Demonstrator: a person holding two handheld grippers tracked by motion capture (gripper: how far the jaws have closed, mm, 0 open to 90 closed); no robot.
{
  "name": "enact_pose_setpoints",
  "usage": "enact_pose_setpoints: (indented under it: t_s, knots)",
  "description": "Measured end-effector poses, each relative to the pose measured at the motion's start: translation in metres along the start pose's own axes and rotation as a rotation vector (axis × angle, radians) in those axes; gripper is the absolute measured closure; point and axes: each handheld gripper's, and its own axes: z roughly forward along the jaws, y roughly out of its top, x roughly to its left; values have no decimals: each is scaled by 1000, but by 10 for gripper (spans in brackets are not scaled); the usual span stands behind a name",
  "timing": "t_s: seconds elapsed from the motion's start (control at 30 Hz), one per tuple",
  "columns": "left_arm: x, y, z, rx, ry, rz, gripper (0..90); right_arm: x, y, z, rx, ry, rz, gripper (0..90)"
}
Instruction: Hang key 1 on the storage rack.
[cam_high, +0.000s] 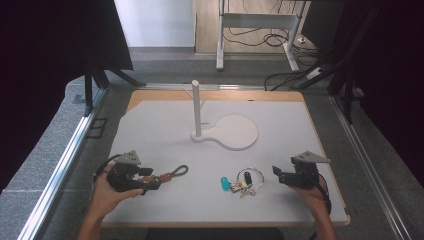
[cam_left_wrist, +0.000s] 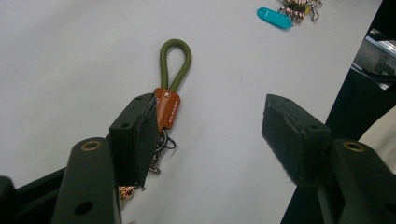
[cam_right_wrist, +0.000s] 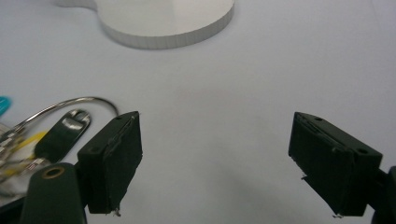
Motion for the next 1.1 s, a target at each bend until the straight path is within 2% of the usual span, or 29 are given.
enact_pose_setpoints:
  t_s: [0.17,0.3,0.37,0.4,0.57,0.8,0.93,1.1]
  knots:
    - [1,1,2,3,0,3,368,-4,-2,-19,-15,20,24,188]
    - [1,2,3,3,4,0,366,-6,-3,-25,-24,31,40,188]
    - [1,2,1,3,4,1,364,-11,-5,-27,-46,87,93,183]
    - [1,1,1,-1,3,1,364,-13,-6,-27,-50,100,112,180]
    - [0,2,2,-14,-14,6,347,-16,-10,-25,-36,93,116,176]
    - [2,2,-4,-22,14,-17,337,-23,-13,-25,-38,79,141,180]
    - [3,4,-9,-53,40,-43,336,-22,-15,-24,-31,80,129,185]
    - [3,6,-9,-74,54,-40,333,-24,-15,-21,-32,94,122,205]
